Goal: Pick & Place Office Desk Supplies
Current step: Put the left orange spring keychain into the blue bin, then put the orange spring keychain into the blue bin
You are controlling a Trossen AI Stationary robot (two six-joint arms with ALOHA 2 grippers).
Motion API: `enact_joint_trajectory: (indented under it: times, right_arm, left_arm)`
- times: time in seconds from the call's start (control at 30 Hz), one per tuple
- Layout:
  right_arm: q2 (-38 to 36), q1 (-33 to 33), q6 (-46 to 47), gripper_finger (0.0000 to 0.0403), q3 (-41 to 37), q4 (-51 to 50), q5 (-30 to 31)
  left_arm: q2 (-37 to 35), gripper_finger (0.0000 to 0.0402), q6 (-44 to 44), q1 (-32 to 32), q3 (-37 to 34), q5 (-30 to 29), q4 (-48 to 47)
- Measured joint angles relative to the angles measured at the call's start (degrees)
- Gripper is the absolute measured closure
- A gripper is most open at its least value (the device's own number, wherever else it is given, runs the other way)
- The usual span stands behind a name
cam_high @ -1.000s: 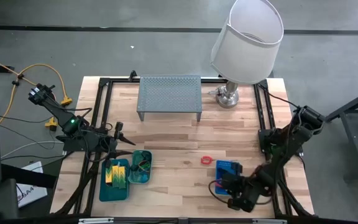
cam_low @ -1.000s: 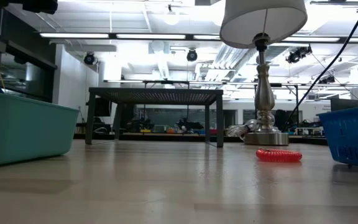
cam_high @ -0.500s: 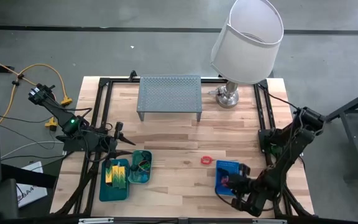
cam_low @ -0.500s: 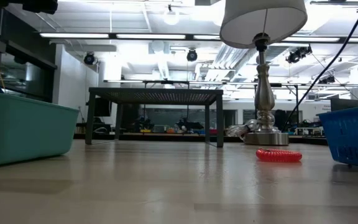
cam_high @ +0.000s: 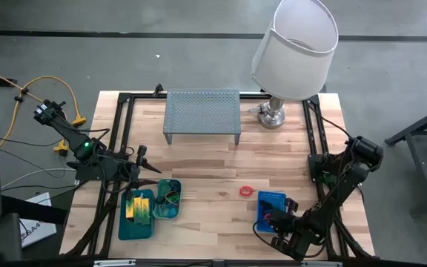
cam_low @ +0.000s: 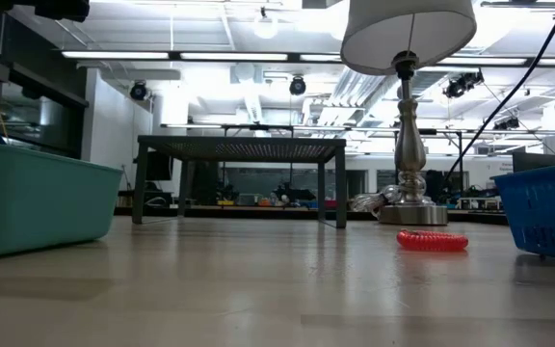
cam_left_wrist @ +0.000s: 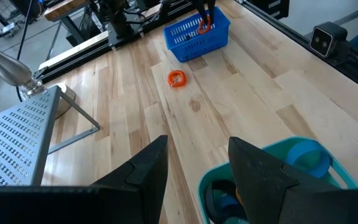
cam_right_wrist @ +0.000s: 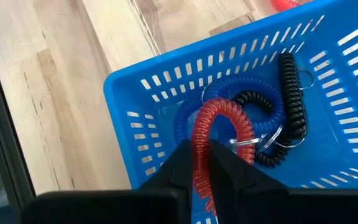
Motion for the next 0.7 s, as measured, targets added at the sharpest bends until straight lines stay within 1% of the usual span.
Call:
enact_joint_trajectory:
  times: [0.37,0.7]
  right_arm:
    - [0.02,0.0,1.66,0.0376,0.0,-0.44,0.09]
    - [0.04,0.0,1.6,0.0312,0.0,-0.46,0.2]
  left_arm:
    - [0.0,0.024,0.0,-0.02,0.0,0.0,0.02]
    - [0.0,0.024,0.0,0.0,0.0,0.0,0.0]
